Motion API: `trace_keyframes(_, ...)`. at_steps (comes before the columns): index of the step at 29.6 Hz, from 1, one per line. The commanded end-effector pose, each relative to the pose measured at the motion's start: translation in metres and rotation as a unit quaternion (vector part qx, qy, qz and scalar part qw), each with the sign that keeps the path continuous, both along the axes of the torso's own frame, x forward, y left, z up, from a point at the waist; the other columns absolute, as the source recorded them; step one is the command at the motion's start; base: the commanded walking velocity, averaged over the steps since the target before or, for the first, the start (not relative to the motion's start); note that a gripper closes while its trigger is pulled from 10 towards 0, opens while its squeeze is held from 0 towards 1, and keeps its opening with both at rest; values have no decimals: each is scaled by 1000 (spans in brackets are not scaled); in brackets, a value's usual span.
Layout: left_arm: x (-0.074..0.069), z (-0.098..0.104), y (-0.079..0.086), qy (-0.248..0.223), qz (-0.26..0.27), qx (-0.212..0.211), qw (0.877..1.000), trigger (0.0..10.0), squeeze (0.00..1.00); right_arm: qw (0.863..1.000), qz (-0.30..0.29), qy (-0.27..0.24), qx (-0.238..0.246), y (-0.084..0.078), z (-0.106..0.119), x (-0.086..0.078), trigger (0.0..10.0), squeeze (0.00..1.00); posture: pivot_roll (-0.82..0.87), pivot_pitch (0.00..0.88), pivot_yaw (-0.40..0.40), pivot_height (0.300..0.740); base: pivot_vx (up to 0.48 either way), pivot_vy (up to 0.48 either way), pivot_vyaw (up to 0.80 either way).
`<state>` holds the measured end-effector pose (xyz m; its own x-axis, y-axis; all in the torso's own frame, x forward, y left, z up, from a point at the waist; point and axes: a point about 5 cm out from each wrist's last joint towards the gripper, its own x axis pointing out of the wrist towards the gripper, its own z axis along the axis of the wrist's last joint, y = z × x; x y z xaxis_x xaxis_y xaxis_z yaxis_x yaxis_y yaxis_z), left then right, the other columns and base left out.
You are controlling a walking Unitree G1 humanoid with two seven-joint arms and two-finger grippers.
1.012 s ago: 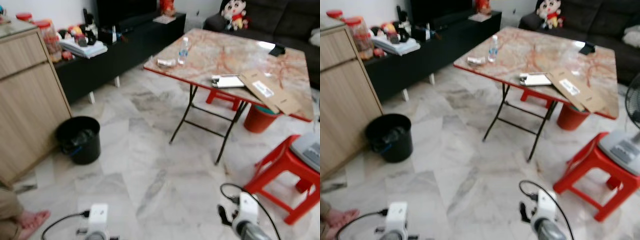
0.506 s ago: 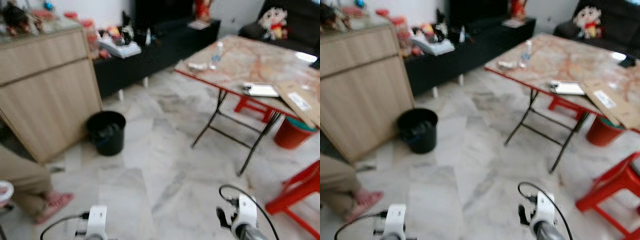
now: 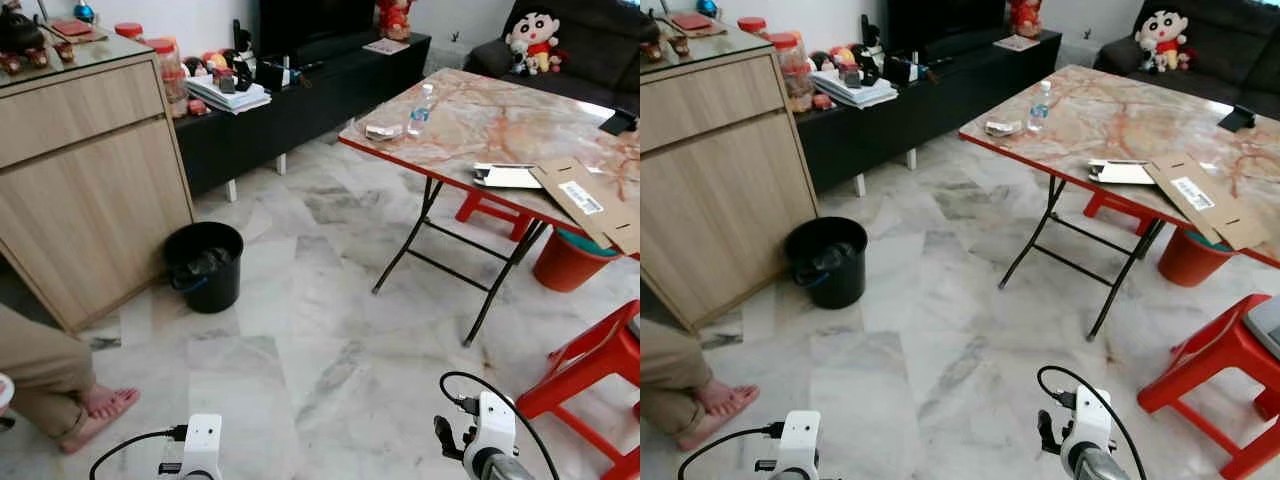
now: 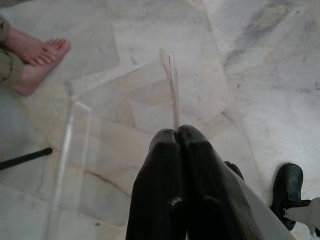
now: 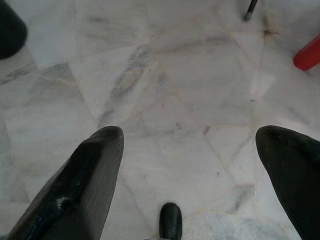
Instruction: Picking trash to rubbish bin
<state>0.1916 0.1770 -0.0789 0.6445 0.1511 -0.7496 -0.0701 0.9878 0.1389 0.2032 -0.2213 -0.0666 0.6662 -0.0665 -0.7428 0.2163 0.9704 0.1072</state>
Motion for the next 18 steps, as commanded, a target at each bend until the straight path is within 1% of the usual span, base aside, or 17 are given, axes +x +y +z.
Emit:
trace_keyframes(1, -1, -1, -1, 6, -1, 3, 1000, 10000, 0, 1000, -4, 0, -6, -5, 1, 1, 10000, 0, 0, 60, -88, 740, 326, 0, 0)
trace_keyframes(9, -7, -4, -1, 17, 4, 2, 1000, 10000, 0, 1000, 3, 2, -11, -5, 2, 2, 10000, 0, 1, 63, -96, 740, 461, 0, 0)
trace_keyframes(11, -8, -4, -1, 17, 5, 2, 1000, 10000, 0, 1000, 5, 0, -12, -5, 2, 2, 10000, 0, 1, 63, -96, 740, 480, 0, 425)
trace_keyframes(15, -8, -5, -1, 19, 6, 1, 1000, 10000, 0, 1000, 5, -3, -13, -5, 3, 3, 10000, 0, 2, 62, -99, 740, 449, 0, 772)
trace_keyframes(18, -9, -5, -1, 20, 6, 0, 1000, 10000, 0, 1000, -4, -5, -8, -5, 3, 4, 10000, 0, 2, 62, -99, 740, 440, 0, 0)
